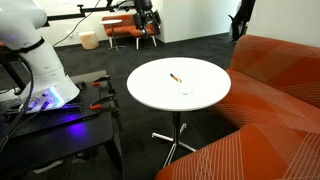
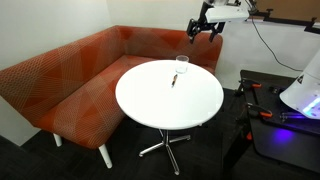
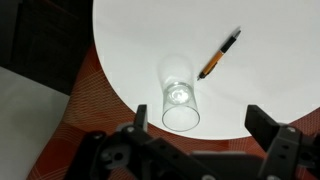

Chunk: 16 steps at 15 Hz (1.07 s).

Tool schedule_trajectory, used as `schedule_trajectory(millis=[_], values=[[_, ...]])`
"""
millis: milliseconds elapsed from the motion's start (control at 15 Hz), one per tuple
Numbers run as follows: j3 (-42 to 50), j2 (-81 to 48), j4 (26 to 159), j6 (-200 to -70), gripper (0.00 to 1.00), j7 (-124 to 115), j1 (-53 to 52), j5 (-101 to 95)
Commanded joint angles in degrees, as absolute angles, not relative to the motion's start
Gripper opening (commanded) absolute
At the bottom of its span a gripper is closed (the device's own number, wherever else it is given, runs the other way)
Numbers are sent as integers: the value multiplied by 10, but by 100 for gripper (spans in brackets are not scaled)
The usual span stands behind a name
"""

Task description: Put the pen inside the glass

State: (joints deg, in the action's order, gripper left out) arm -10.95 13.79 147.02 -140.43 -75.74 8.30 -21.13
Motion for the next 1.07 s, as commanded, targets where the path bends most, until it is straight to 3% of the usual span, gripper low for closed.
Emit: schedule_trajectory(millis=[0,1000], values=[[-102,103,1447,-1412,100,-841,86,-233],[-7,-89,1353,-1484,100,-1048,20,-305]])
